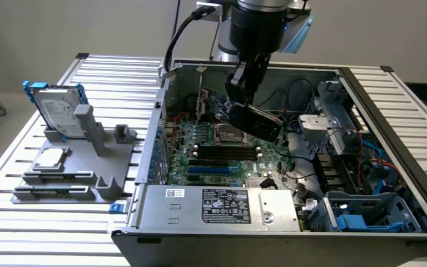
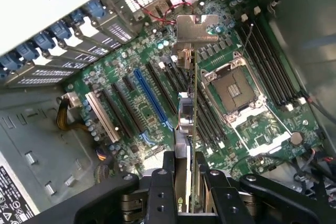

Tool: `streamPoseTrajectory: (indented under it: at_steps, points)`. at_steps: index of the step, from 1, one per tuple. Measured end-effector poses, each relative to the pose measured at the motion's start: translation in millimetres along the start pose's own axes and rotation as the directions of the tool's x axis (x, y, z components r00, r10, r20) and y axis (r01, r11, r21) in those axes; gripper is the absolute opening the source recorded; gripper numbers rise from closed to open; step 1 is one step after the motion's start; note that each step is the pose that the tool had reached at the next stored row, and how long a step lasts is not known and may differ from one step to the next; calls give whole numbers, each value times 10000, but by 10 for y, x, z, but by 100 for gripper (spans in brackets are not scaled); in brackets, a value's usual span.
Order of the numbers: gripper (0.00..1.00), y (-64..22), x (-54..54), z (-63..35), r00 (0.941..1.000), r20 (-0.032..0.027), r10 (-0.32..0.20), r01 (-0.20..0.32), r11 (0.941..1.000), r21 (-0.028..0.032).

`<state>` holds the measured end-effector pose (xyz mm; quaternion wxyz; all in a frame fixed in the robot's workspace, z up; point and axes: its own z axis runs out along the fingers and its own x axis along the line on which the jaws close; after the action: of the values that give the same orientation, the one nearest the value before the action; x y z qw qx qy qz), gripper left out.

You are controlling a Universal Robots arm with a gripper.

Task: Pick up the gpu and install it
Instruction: 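Insert the gpu into the slot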

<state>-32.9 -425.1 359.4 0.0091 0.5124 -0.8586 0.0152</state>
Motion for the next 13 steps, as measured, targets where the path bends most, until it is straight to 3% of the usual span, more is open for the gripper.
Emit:
streamPoseTrajectory:
  at_steps: [4,7,13]
  points:
    - [27,0,0,4,9975,12,-712,712,9975,23]
    - [27,0,0,6,9920,18,-1266,1266,9920,41]
    - [27,0,0,13,9722,31,-2341,2341,9722,78]
